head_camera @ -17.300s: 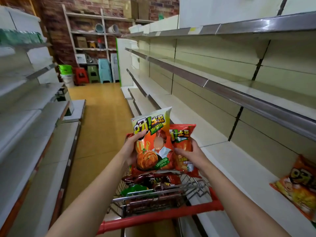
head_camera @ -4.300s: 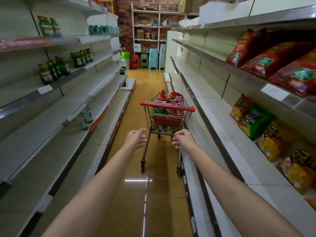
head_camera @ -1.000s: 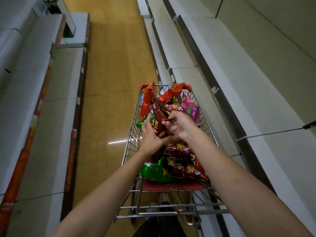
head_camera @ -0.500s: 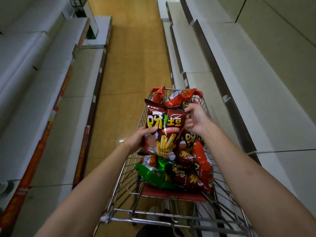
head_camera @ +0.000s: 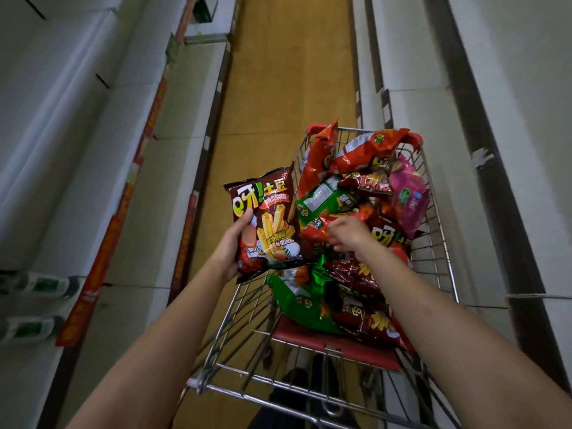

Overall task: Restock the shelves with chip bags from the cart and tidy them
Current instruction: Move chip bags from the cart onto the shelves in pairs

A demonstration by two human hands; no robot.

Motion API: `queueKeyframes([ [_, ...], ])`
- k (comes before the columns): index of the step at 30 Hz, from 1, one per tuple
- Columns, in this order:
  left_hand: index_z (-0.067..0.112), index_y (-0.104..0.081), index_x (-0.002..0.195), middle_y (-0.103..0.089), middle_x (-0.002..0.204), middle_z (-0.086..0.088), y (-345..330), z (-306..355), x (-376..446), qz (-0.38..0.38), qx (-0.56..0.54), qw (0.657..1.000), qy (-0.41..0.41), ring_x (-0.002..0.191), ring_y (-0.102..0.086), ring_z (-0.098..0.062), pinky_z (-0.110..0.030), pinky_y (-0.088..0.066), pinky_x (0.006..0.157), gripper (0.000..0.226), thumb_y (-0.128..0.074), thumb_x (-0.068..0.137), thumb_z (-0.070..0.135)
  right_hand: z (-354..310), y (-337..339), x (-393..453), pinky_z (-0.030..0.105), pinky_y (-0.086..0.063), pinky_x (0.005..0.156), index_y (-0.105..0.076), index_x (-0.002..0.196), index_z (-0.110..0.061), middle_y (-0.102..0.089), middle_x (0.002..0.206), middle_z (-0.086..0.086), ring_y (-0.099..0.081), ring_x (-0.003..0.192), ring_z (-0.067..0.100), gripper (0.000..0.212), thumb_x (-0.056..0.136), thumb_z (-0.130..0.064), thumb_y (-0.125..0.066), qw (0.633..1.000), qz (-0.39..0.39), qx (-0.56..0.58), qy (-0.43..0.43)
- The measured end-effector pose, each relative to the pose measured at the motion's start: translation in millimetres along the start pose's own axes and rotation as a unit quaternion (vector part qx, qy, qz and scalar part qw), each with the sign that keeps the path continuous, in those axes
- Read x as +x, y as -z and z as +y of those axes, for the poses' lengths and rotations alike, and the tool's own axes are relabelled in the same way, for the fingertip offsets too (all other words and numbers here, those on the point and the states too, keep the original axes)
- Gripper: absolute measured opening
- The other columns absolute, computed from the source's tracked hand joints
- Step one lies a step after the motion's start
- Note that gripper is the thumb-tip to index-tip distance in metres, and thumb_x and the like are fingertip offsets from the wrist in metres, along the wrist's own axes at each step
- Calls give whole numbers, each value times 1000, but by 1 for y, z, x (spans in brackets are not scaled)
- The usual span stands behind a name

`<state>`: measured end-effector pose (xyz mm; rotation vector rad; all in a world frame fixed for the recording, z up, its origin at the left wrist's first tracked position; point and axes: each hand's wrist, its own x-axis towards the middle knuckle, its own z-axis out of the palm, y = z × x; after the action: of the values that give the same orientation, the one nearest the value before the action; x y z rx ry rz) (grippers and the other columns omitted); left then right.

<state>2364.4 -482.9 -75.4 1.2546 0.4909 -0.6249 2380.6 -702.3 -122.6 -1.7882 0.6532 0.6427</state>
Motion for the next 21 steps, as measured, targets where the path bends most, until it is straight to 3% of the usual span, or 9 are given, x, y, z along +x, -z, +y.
queueKeyframes([
  [2, 16, -59, 106, -75, 89, -5, 3, -3, 5, 7, -7, 1000, 4, 78, -73, -22, -31, -60, 66, 34, -44, 93, 43, 11, -7, 18, 33, -54, 75, -62, 119, -7, -61, 118, 10, -60, 106, 28, 26, 94, -6, -53, 996, -8, -92, 15],
  [5, 16, -59, 105, -75, 88, -4, 4, -8, 11, 21, -19, 1000, 11, 78, -73, -21, -33, -61, 69, 31, -45, 93, 41, 14, -18, 35, 37, -46, 97, -50, 136, -12, -52, 136, 12, -52, 121, 31, 47, 91, -10, -62, 982, -24, -177, 65],
  [9, 14, -59, 102, -75, 81, -3, -1, -11, 17, 39, -21, 999, 25, 71, -73, -20, -30, -60, 60, 31, -42, 98, 39, 17, -41, 43, 38, -47, 94, -39, 144, -33, -18, 153, 9, -46, 124, 35, 66, 89, -7, -64, 959, -50, -261, 97],
  [12, 13, -58, 101, -75, 78, -3, -4, -7, 19, 40, -24, 998, 35, 67, -73, -19, -29, -59, 56, 31, -41, 99, 38, 23, -49, 40, 38, -46, 89, -49, 135, -28, -9, 156, 9, -50, 117, 37, 48, 93, -6, -58, 915, -54, -389, 98],
  [15, 14, -59, 102, -75, 80, -4, -6, -3, 20, 30, -26, 998, 41, 69, -73, -19, -29, -59, 59, 32, -41, 98, 39, 32, -47, 40, 38, -46, 85, -47, 136, -21, -17, 154, 8, -52, 117, 36, 46, 95, -1, -50, 894, -41, -439, 77],
  [18, 13, -59, 103, -75, 82, -5, -11, 0, 20, 12, -23, 999, 47, 71, -73, -21, -30, -59, 59, 33, -42, 97, 40, 40, -37, 40, 39, -40, 81, -42, 141, -22, -44, 143, 7, -53, 114, 36, 41, 101, -14, -35, 939, 6, -337, 74],
  [21, 13, -60, 102, -75, 80, -5, -21, 0, 18, -6, -17, 998, 55, 69, -73, -21, -29, -59, 57, 35, -41, 97, 41, 27, -17, 38, 36, -41, 86, -51, 131, -14, -51, 136, 7, -53, 115, 34, 31, 101, -18, -43, 960, 50, -252, 109],
])
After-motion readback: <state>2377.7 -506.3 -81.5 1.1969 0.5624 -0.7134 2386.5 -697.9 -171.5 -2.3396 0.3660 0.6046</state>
